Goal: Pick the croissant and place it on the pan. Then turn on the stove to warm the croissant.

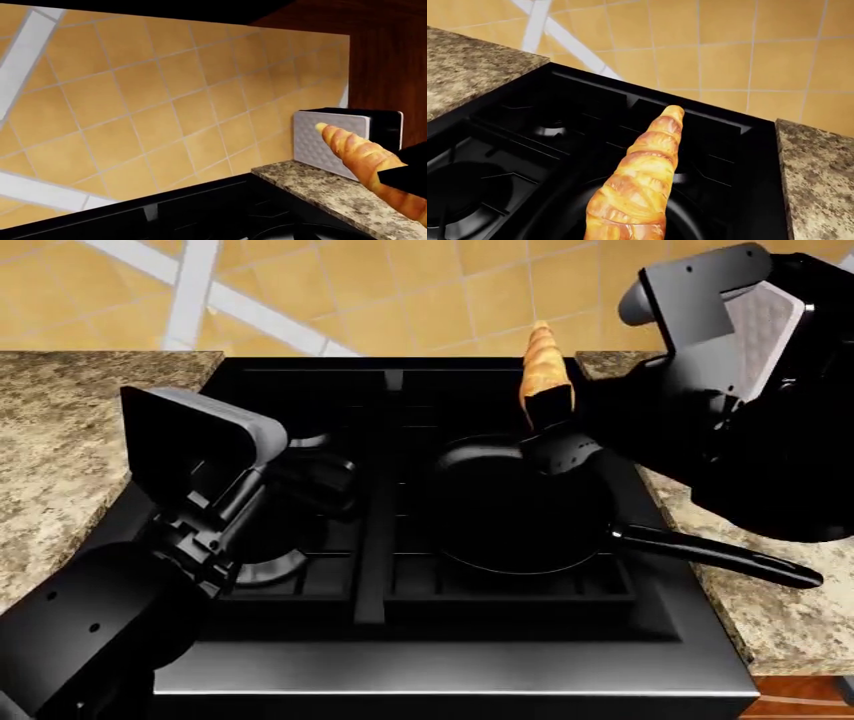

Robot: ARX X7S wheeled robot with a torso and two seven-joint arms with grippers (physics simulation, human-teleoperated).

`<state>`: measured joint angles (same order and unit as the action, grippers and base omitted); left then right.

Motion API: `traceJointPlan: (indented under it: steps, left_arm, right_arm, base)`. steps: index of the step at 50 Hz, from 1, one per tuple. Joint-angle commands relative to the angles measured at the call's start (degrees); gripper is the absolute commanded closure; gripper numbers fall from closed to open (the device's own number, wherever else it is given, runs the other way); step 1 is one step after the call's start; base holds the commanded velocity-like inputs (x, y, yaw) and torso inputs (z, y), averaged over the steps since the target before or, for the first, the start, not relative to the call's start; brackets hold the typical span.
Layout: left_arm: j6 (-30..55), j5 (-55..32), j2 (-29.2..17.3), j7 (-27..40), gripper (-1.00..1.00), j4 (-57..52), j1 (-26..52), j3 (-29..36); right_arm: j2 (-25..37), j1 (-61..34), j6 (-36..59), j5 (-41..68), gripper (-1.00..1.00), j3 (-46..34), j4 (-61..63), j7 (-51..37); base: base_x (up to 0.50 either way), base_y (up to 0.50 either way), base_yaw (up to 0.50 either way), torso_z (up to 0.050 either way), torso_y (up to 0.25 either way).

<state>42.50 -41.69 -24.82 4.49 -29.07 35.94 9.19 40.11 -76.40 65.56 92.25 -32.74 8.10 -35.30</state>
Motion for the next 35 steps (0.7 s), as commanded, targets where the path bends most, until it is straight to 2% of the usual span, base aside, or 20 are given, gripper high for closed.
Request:
traceJointPlan:
  steps: [1, 23, 35]
  left_arm:
    - [-0.25, -0.13, -0.09, -0.02, -1.00, 0.51, 0.33, -0.01]
    - [-1.15, 0.53, 0.25, -0.09, -1.00, 2.89, 1.52, 0.49]
    - [-0.91, 0.34, 0.19, 0.65, -1.00, 2.76, 2.24, 0.31]
  right_arm:
    - [-1.21, -2.27, -0.09, -4.82, 1.00, -1.57, -6.08, 6.54]
    - [-4.36, -4.85, -2.59, -14.31, 1.00, -6.94, -18.93, 19.91]
    - [-5.28, -9.01, 0.45, -16.27, 1.00, -10.10, -22.57, 24.38]
  base:
    - [0.00, 0.00, 0.00, 0.000, 0.000]
    - [0.00, 0.00, 0.00, 0.000, 0.000]
    - [0.00, 0.00, 0.00, 0.000, 0.000]
